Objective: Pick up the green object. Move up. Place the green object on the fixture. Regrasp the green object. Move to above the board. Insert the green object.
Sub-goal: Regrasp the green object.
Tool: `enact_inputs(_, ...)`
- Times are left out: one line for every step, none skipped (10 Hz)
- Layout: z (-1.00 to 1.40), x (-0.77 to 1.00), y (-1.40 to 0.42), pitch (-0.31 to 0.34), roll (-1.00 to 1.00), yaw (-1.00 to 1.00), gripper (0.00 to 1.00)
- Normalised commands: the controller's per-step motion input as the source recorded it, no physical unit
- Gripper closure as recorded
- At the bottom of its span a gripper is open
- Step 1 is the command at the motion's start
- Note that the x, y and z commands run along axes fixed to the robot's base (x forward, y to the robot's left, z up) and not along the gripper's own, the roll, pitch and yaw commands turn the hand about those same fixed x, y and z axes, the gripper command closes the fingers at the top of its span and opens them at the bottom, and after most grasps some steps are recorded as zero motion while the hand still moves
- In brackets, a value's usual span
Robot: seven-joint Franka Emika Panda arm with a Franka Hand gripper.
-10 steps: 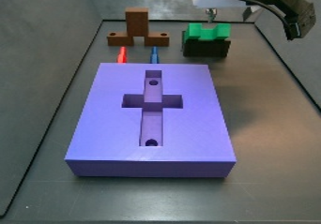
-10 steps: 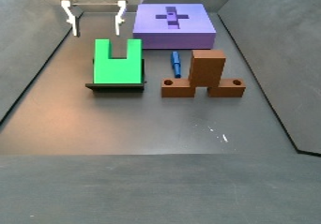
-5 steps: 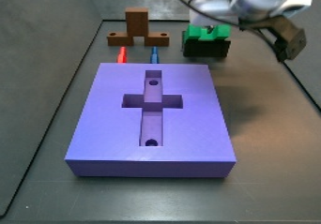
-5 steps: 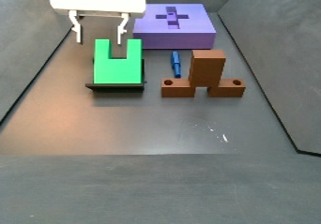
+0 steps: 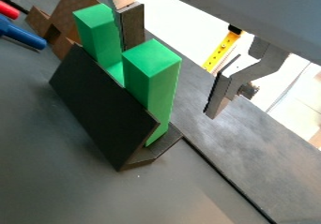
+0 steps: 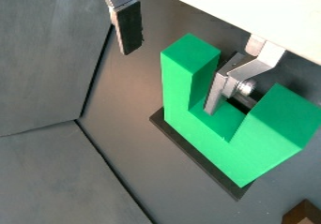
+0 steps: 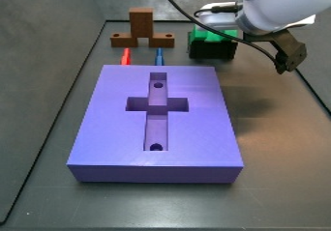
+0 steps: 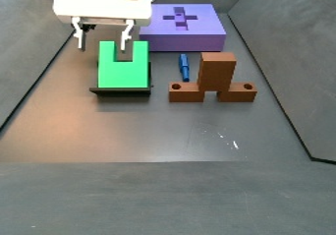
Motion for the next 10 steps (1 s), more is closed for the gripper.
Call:
enact_inputs(-0.14,0.04,0.17,0.0,-0.4,0.01,0.0)
enact_inputs(-0.06,0.0,0.09,-0.069,-0.51,0.05,0.0)
enact_inputs(-0.06,0.0,0.0,-0.037,-0.3,0.08,0.0)
enact_inputs(-0.04,0.0,0.0,0.0,-0.25,0.05,0.0)
enact_inputs(-0.01,-0.02,0.0,0.0,0.0,0.0,0.0)
enact_inputs(-0.08,-0.1,0.0,-0.054,0.0,0.0,0.0)
enact_inputs(-0.06,-0.15,0.04,-0.054,0.0,0.0,0.0)
enact_inputs(0.0,0.0,0.0,0.0,0.0,0.0,0.0)
enact_inputs(0.0,0.0,0.0,0.0,0.0,0.0,1.0)
enact_inputs(0.0,0.0,0.0,0.0,0.0,0.0,1.0)
